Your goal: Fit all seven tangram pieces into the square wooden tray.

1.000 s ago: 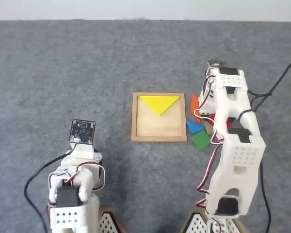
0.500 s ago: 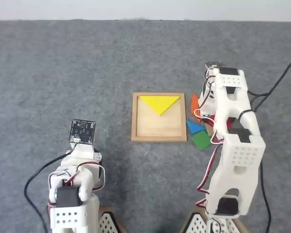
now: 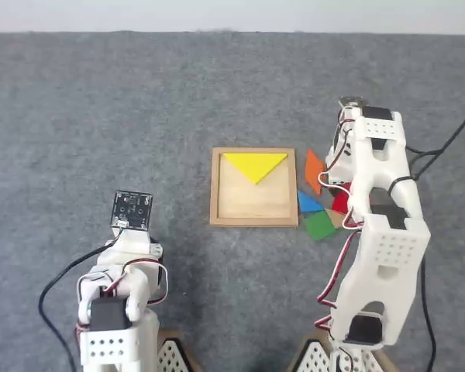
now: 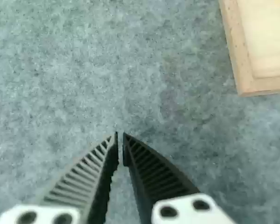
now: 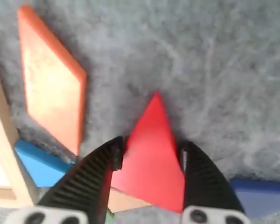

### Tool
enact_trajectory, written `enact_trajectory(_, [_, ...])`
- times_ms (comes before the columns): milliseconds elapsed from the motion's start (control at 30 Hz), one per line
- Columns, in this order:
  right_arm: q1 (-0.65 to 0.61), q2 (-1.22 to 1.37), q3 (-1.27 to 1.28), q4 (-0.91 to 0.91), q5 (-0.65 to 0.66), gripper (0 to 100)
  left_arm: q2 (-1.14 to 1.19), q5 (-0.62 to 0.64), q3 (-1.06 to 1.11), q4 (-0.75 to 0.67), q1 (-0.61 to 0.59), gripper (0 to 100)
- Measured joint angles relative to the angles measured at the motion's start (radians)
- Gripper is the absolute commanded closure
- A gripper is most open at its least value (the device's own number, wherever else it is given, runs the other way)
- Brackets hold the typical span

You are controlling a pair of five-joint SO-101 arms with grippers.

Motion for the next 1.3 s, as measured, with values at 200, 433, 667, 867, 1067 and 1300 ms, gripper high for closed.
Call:
enact_trajectory(200, [0.005,-0.052,-0.009,0.068,0.037,80.1,0.0,0.0,0.0,0.0,0.0,98])
enact_trajectory(433, [0.005,-0.362,0.241,-0.025,0.06,67.5,0.0,0.0,0.0,0.0,0.0,98])
enact_trajectory(667, [0.005,-0.514,0.628,-0.282,0.104,67.0,0.0,0.0,0.0,0.0,0.0,98])
enact_trajectory(867, [-0.044,-0.439,0.626,-0.299,0.132,67.0,0.0,0.0,0.0,0.0,0.0,98])
enact_trajectory(1067, [-0.041,-0.376,0.591,-0.281,0.129,67.1,0.0,0.0,0.0,0.0,0.0,98])
enact_trajectory(1300, [-0.041,-0.368,0.589,-0.276,0.13,67.4,0.0,0.0,0.0,0.0,0.0,98])
